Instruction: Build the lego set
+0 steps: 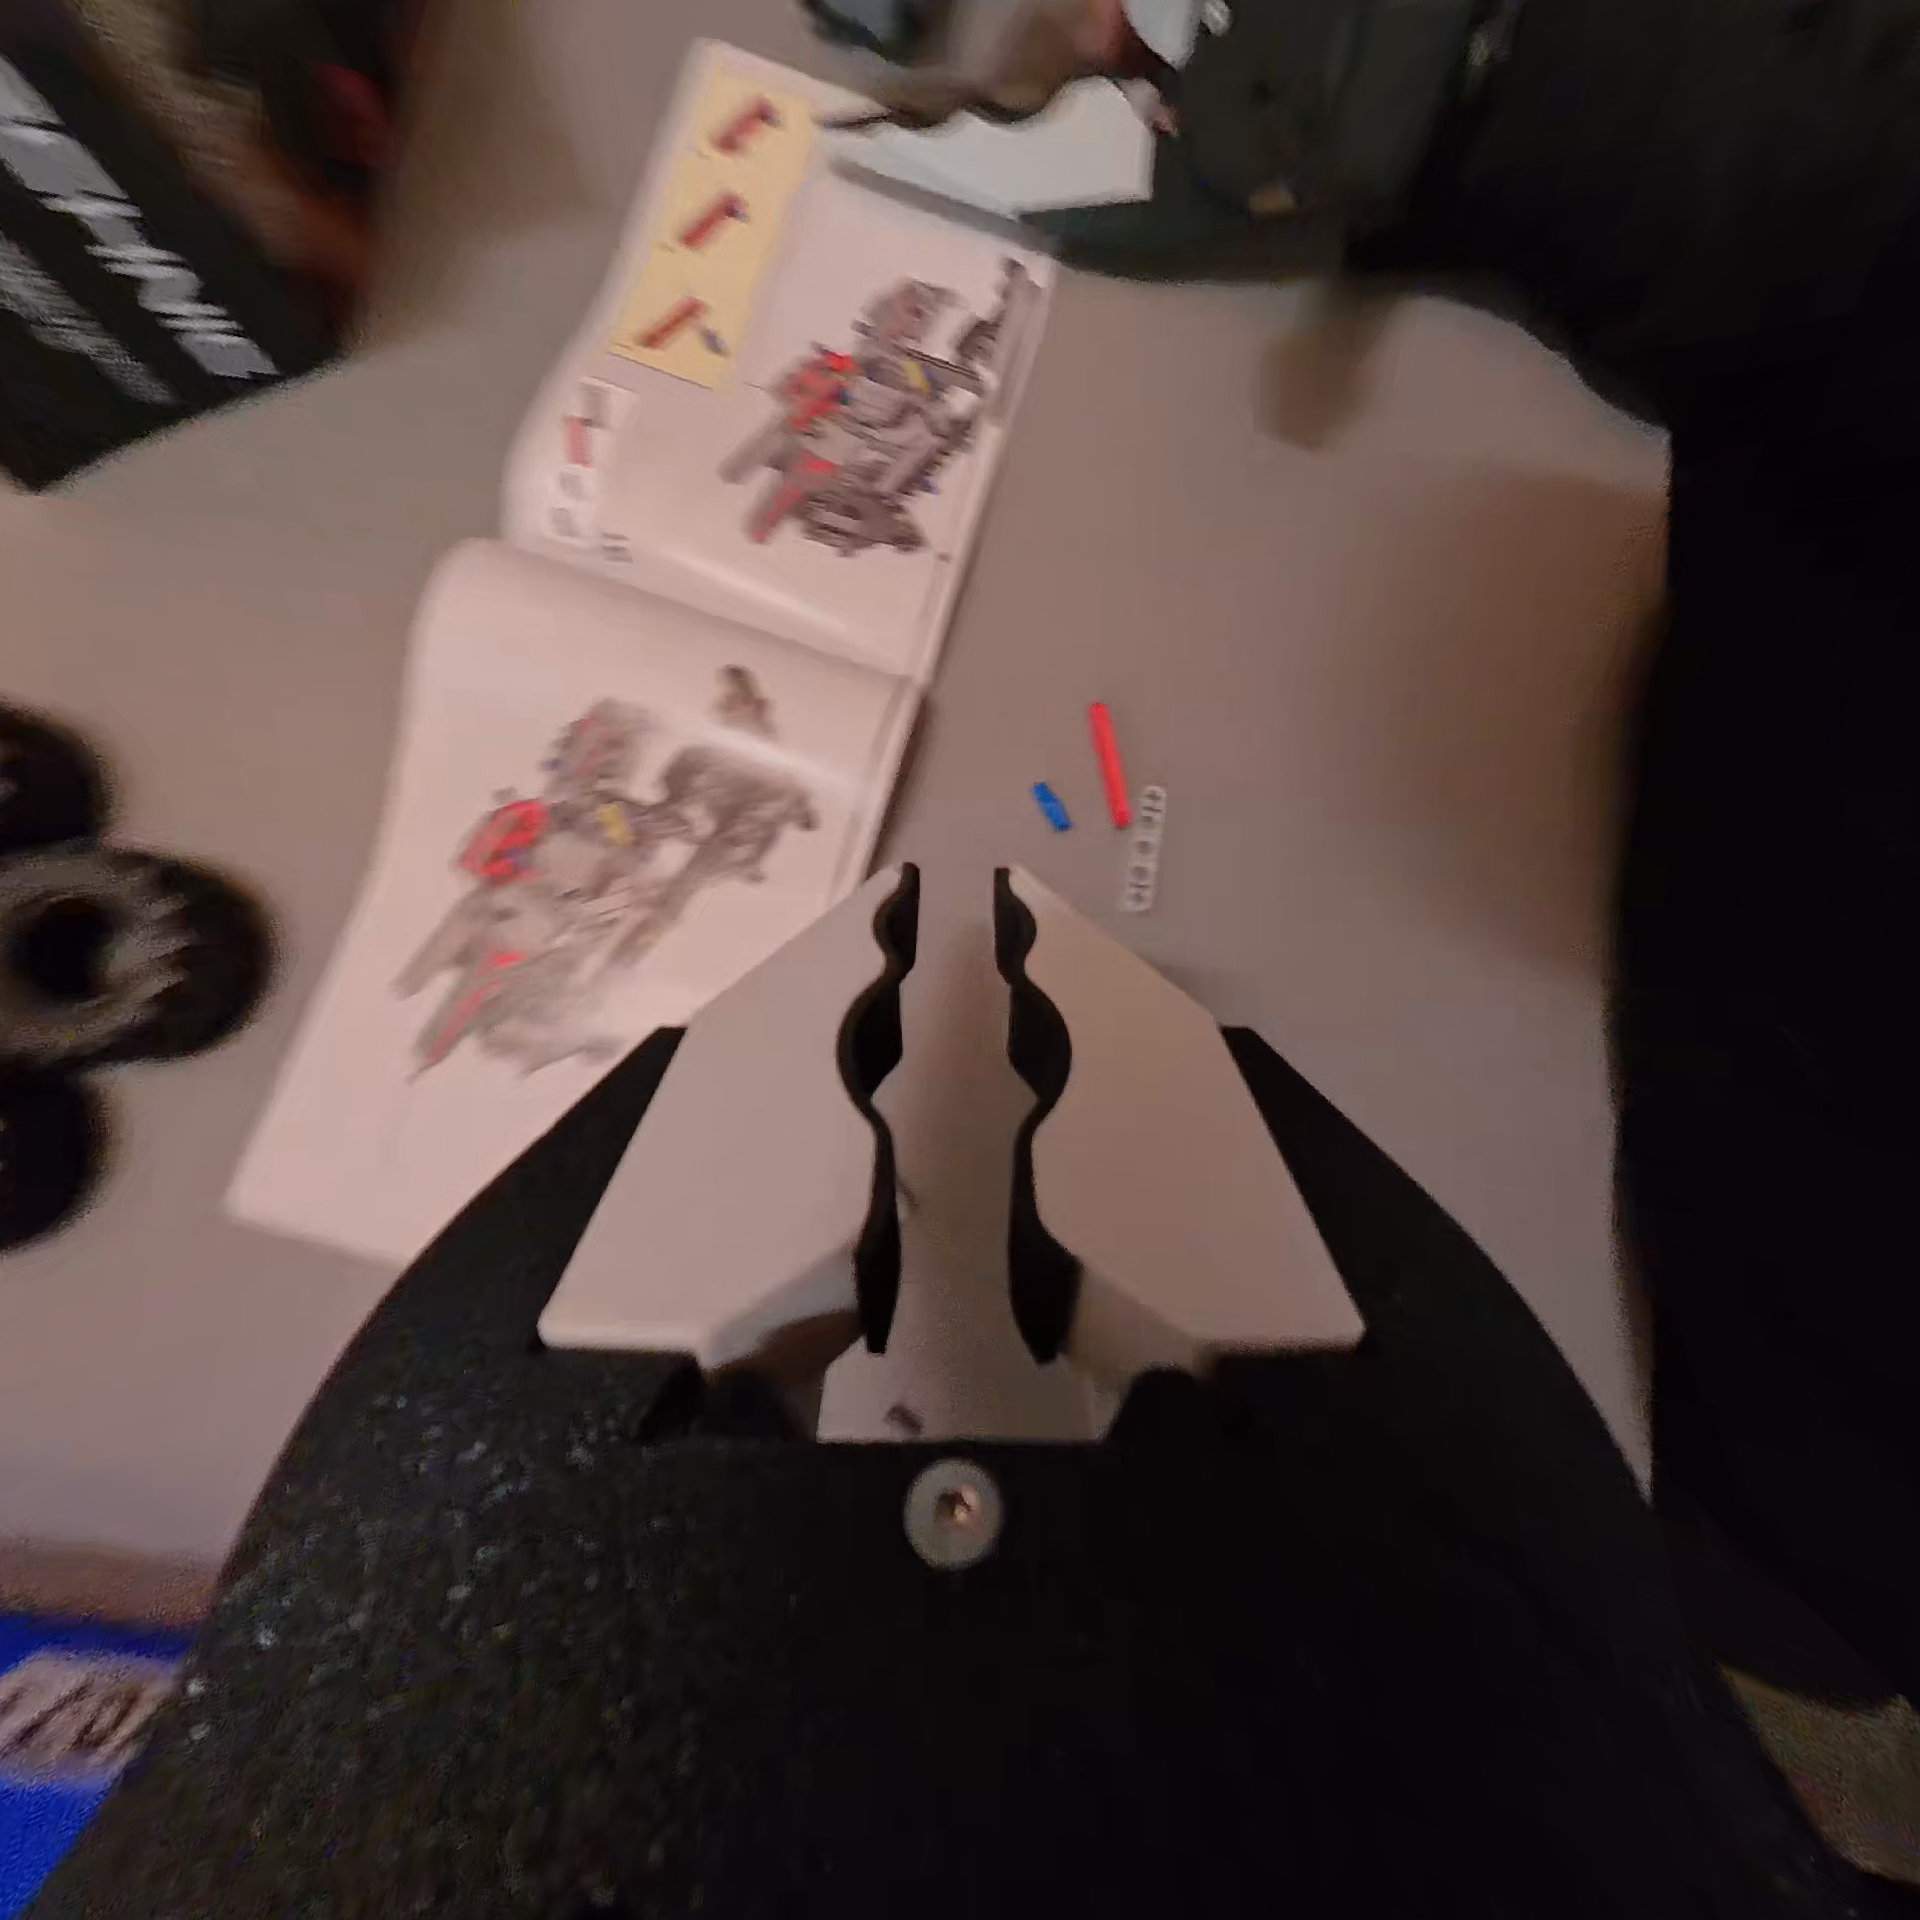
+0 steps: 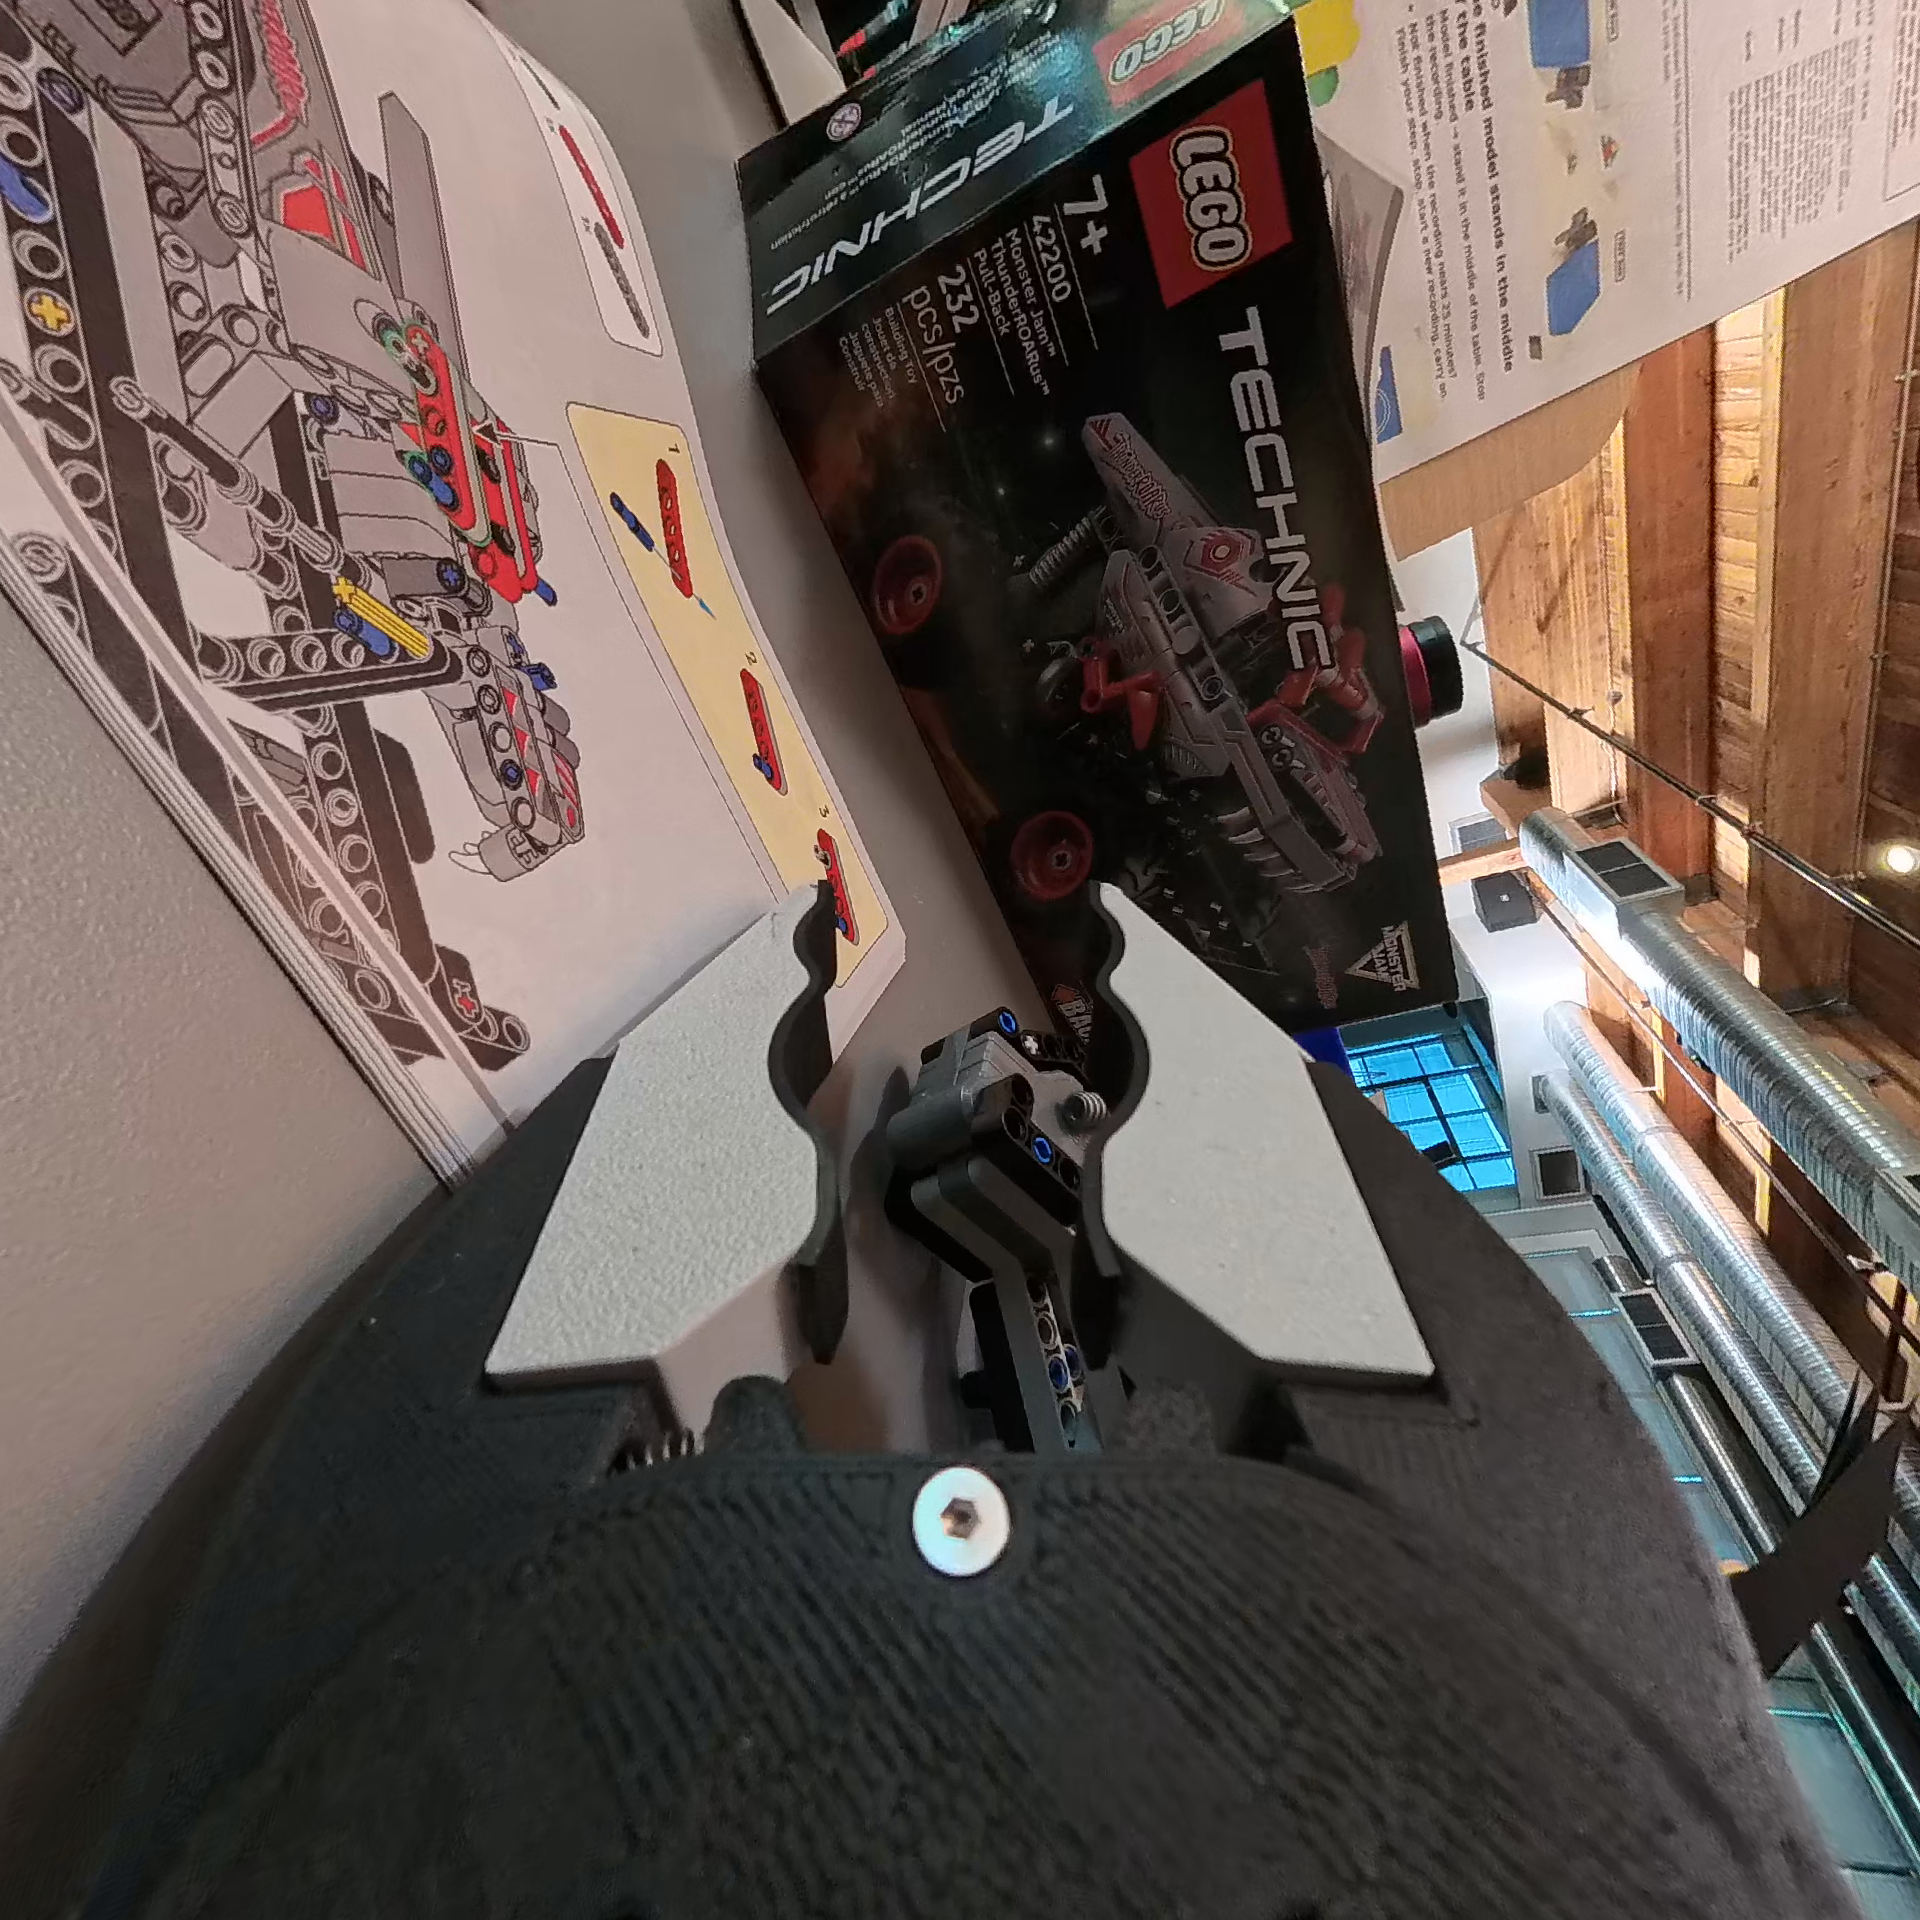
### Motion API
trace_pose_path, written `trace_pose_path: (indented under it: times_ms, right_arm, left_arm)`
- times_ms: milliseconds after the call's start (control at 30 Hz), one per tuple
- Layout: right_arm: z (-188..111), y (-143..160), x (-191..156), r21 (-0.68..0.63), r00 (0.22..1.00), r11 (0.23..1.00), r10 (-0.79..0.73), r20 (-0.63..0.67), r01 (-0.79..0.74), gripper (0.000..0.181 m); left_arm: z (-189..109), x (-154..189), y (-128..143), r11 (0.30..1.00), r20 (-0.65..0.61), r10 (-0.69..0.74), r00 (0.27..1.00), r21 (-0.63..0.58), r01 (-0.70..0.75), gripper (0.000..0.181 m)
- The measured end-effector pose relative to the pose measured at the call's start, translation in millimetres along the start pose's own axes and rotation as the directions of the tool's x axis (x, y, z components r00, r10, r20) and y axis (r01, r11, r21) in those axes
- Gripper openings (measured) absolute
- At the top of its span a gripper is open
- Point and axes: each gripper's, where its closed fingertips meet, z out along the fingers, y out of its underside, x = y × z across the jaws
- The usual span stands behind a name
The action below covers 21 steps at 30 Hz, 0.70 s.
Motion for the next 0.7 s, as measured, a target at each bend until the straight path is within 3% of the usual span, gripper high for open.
trace_pose_path:
  times_ms: [33, 233, 367, 700]
  right_arm:
    - [0, 0, 0, 0.0, 1.0, 1.0, 0.0, 0.0, 0.0, 0.046]
    - [0, 0, 0, 0.001, 1.0, 1.0, 0.002, 0.0, -0.002, 0.047]
    - [0, 0, 0, 0.001, 1.0, 1.0, 0.002, 0.0, -0.002, 0.046]
    - [-4, 0, 12, 0.001, 0.998, 1.0, 0.023, -0.061, -0.023, 0.044]
  left_arm:
    - [-14, -11, -2, 0.999, 0.048, -0.016, 0.999, 0.029, 0.015, 0.011]
    - [-97, -85, 19, 0.977, 0.332, -0.188, 0.924, 0.16, 0.141, 0.012]
    - [-136, -112, 45, 0.96, 0.444, -0.271, 0.854, 0.188, 0.207, 0.013]
    - [-165, -127, 76, 0.95, 0.519, -0.312, 0.796, 0.17, 0.261, 0.015]
